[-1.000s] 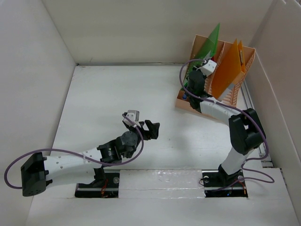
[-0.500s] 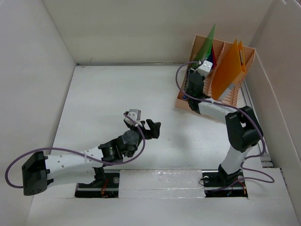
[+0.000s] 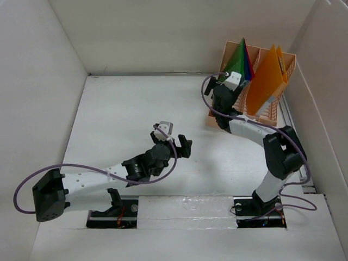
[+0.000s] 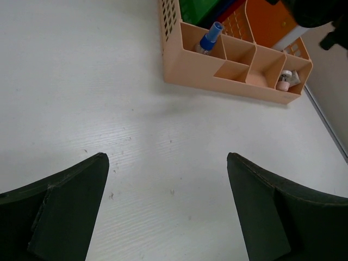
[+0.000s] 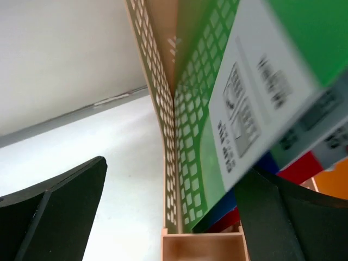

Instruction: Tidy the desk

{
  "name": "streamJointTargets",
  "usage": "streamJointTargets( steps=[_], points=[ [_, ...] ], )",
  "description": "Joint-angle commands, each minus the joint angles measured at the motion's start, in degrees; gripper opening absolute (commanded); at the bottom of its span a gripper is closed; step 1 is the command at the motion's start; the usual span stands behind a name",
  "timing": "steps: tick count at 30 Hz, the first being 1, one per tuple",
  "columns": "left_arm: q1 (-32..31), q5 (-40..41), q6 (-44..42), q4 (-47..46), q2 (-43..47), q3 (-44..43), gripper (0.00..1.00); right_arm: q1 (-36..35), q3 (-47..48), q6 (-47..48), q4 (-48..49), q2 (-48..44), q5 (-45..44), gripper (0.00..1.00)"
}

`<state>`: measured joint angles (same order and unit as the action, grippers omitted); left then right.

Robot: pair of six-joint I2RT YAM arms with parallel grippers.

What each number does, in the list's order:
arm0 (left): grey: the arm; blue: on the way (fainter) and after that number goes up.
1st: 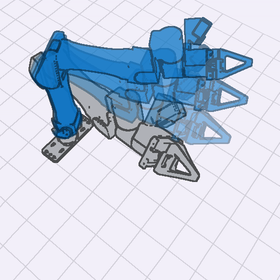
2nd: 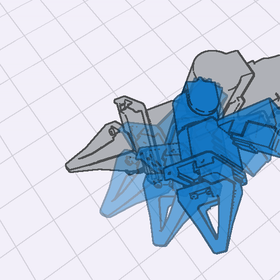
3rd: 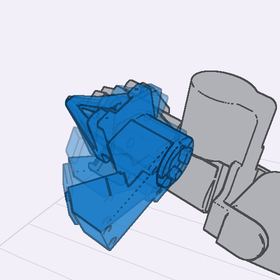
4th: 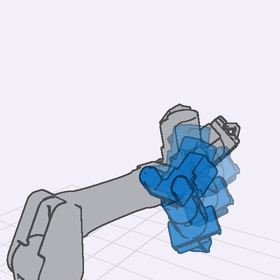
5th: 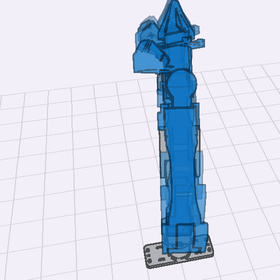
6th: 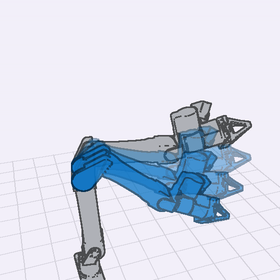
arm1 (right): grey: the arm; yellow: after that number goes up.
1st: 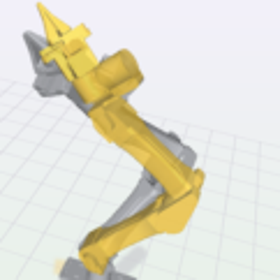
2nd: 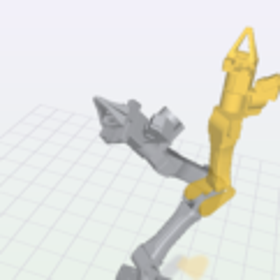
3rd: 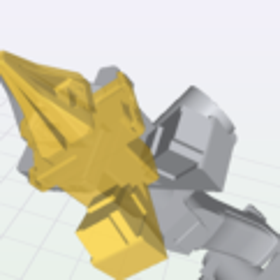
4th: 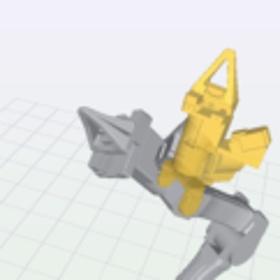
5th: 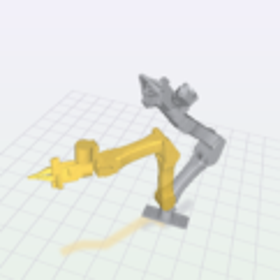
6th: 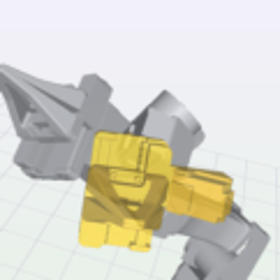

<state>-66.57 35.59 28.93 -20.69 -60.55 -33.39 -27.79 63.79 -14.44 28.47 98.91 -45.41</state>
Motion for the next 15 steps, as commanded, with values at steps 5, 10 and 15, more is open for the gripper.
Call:
streamJointTargets(
  steps=[5, 10, 15],
  points=[
    [10.32, -14.5, 3.24, -1.46, -3.87, -3.09, 0.88, -1.56, 2.04, -1.91, -12.47, -15.67, 5.24, 1.0],
    [11.63, -16.52, 3.68, -2.68, -4.04, -3.88, 0.92, -2.97, -1.82, -3.41, -10.46, -23.84, 20.82, 1.0],
    [12.16, -16.18, 3.86, 0.47, -6.94, -7.74, 0.94, -4.9, -4.38, 0.37, -3.86, -27.89, 43.7, 1.0]
  ],
)
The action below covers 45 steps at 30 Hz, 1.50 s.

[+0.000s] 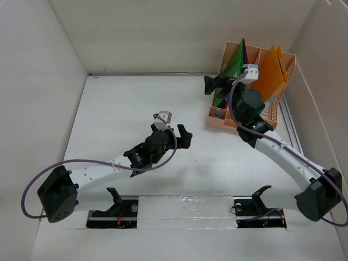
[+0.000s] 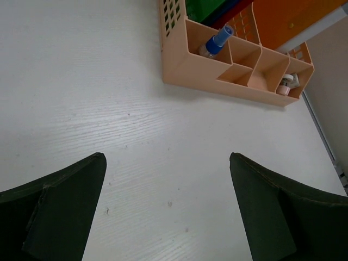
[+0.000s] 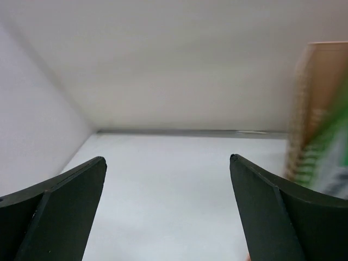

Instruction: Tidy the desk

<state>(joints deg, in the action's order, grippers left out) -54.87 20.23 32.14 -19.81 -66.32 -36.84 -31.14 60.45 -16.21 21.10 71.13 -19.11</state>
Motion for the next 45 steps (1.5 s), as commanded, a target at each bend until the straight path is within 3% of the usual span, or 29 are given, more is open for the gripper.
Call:
streamJointTargets(
  steps=[1, 8, 12, 15, 22, 45],
  points=[
    [0.47, -0.54, 0.73, -0.05, -1.61, -5.16, 0.94, -2.08, -0.68, 4.41, 3.51, -0.9, 24.75, 1.0],
    [0.47, 3.84, -0.15, -1.45, 3.2, -4.91, 0.93, -6.22, 0.37, 10.93, 0.96, -6.7, 35.18, 1.0],
    [0.47, 18.3, -2.17, 2.4, 14.34, -5.17, 0.93, -7.27, 0.9, 12.07, -1.59, -9.08, 42.13, 1.0],
    [0.47, 24.32, -2.26, 2.07, 23.21, -2.63, 0.93, -8.06, 0.72, 12.08, -1.32, -9.35, 43.46, 1.0],
    [0.47, 26.7, -4.72, 2.4, 33.36, -0.25, 0.94, -9.21, 1.26, 12.6, -2.12, -11.01, 44.86, 1.0],
    [0.47, 22.22, -6.65, 2.59, 33.02, -2.71, 0.94, -10.79, -1.03, 14.18, -2.11, -15.67, 42.5, 1.0]
  ],
)
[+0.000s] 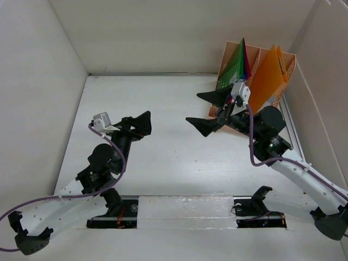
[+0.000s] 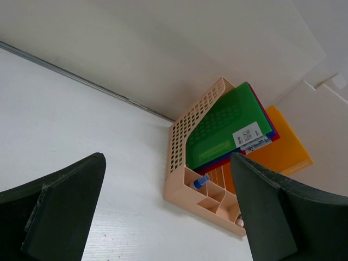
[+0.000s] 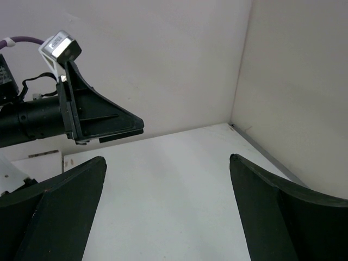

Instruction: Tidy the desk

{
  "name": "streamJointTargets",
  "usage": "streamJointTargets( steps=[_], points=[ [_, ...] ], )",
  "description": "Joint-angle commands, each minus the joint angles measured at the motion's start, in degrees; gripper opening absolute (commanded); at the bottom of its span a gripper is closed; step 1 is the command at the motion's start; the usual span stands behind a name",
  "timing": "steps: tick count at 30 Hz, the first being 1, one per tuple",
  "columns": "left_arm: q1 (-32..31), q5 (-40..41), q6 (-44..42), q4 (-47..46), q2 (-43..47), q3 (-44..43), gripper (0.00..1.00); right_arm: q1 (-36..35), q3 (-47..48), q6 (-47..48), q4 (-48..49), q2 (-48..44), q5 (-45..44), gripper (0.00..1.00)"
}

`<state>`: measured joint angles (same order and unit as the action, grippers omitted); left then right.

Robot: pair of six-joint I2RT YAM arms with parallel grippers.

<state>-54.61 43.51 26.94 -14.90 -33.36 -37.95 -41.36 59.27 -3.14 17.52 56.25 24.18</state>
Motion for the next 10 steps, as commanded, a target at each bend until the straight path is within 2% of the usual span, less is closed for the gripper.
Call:
streamJointTargets(
  steps=[1, 10],
  points=[
    [0.21, -0.88, -1.71, -1.81, -0.12, -2.38, 0.94, -0.56, 0.5, 1.11, 1.29, -0.53, -1.41, 1.0],
    [0.21, -2.46, -2.85, -3.03, -1.97, -2.74, 0.94, -0.56, 1.38, 1.64, 0.41, 1.41, -1.33, 1.0]
  ],
)
